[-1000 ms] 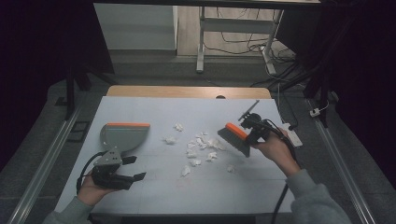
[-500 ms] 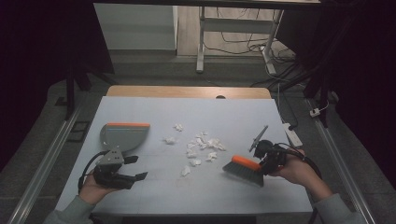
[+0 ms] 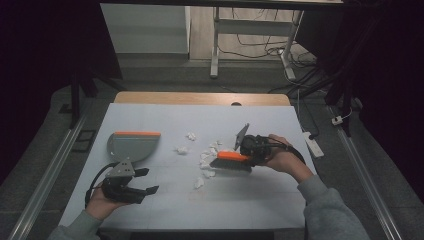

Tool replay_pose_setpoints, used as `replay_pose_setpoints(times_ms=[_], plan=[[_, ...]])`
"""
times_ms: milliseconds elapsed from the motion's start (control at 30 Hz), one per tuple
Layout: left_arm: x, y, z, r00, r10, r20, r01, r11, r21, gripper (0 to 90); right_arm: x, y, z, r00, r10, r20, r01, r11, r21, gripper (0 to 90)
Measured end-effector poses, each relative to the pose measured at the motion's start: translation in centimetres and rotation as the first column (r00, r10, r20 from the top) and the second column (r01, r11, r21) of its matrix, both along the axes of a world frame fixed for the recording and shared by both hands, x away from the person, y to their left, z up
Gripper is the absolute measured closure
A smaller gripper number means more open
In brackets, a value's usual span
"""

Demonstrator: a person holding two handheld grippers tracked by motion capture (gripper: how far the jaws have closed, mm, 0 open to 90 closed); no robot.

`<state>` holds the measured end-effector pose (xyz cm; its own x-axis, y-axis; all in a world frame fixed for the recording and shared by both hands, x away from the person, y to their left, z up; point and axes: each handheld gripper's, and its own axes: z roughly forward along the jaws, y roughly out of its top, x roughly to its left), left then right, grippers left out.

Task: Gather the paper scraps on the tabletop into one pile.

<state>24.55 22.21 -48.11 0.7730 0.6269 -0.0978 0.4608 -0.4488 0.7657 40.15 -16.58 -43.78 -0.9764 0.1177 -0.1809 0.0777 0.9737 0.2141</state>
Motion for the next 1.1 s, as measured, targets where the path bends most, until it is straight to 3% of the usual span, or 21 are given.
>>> replay_pose_setpoints(times_ms=[100,167,233,333,400,500,600,700,767,867,933,1033,1100], plan=[[-0.2,0.4,0.1,1.0,0.004,0.006,-0.004,0.9999,-0.01,29.1,-0.3,0.1,1.0,0.9998,-0.018,0.0,0.018,0.998,0.061,68.0],[-0.2,0.6,0.1,0.9999,0.01,0.006,-0.01,0.9999,-0.011,29.1,-0.8,-0.1,2.0,0.9977,-0.067,-0.011,0.068,0.9928,0.099,68.0],[-0.2,0.6,0.1,0.9999,0.013,0.006,-0.013,0.9999,-0.009,29.1,-1.1,0.0,3.0,0.996,-0.09,0.005,0.088,0.9851,0.148,68.0],[-0.3,0.5,0.2,0.9998,0.016,0.009,-0.016,0.9998,-0.007,29.1,-1.8,1.2,4.1,0.9934,-0.108,-0.038,0.114,0.9685,0.221,68.0],[-0.4,0.5,0.2,0.9997,0.021,0.013,-0.021,0.9998,-0.007,29.0,-2.4,2.7,4.0,0.9931,-0.095,-0.068,0.109,0.9659,0.235,68.0],[-0.4,0.6,0.3,0.9996,0.025,0.015,-0.025,0.9997,-0.008,28.9,-3.6,5.6,2.6,0.986,-0.098,-0.135,0.122,0.9755,0.183,67.9],[-0.4,0.7,0.2,0.9995,0.027,0.014,-0.027,0.9996,-0.009,28.9,-4.4,8.3,0.5,0.9823,-0.049,-0.181,0.073,0.9894,0.126,68.0],[-0.4,0.9,0.1,0.9994,0.033,0.009,-0.033,0.9994,-0.014,28.8,-4.7,10.4,-1.2,0.9728,-0.034,-0.229,0.048,0.9973,0.056,68.0],[-0.5,1.0,0.1,0.9993,0.037,0.009,-0.037,0.9991,-0.02,28.7,-4.6,11.3,-1.9,0.9726,-0.043,-0.229,0.051,0.9983,0.029,68.0],[-0.5,1.2,0.1,0.9991,0.042,0.01,-0.042,0.9989,-0.022,28.5,-3.5,11.4,-2.1,0.9634,-0.131,-0.234,0.133,0.9911,-0.005,68.1],[-0.7,1.2,0.2,0.999,0.043,0.014,-0.043,0.9988,-0.024,28.4,-2.3,10.8,-2.1,0.9488,-0.194,-0.249,0.197,0.9803,-0.015,68.1],[-0.7,1.2,0.2,0.9988,0.046,0.015,-0.045,0.9987,-0.023,28.3,-1.3,9.6,-1.7,0.9406,-0.27,-0.206,0.269,0.9625,-0.031,68.1],[-0.6,1.1,0.1,0.9988,0.047,0.013,-0.046,0.9987,-0.021,28.2,-1.0,9.0,-1.3,0.9397,-0.299,-0.165,0.297,0.954,-0.039,68.1]])
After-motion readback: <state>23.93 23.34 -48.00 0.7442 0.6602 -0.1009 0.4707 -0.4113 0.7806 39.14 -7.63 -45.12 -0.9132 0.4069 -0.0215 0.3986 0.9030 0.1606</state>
